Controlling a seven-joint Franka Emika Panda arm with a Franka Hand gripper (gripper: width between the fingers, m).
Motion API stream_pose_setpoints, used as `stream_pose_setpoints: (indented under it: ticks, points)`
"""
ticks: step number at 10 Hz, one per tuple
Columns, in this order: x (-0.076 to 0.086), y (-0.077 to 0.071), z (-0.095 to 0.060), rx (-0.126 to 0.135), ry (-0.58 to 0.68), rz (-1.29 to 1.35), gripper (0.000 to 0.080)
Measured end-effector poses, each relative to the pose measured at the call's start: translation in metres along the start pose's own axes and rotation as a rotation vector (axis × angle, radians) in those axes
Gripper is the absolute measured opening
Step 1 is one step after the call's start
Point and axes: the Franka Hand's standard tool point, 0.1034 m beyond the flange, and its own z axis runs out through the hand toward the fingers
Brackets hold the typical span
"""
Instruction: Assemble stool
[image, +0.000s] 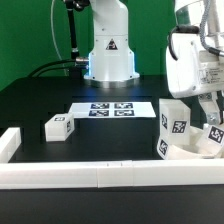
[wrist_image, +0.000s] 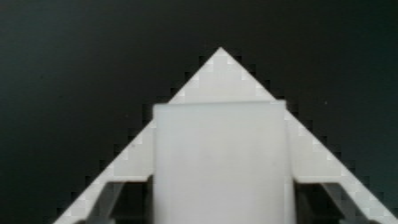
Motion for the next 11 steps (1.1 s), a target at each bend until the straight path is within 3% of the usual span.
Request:
stream_pose_setpoints:
  ticks: [1,4,5,6,7,9,11]
  points:
    - [-0.001,0.001,0.0,0.013,0.004,-0.017,0.0337]
    - [0.0,0.001,0.0,0.014,0.002,-0.065,0.0337]
    - [-0.001,0.0,-0.001,0.012,0.003,-0.103,0.0492]
    - [-0.004,-0.001,-0.006,0.001,-0.006,-0.205,0.0492]
    - [-0.008,-0.009,-0.016,0.008,-0.022,-0.293,0.062]
    - [-0.016,-0.013,-0.029,-0.017,-0.035,-0.571,0.064]
    - [-0.015,-0.014,-0.027,-0.009,-0.018,-0.817,0.0648]
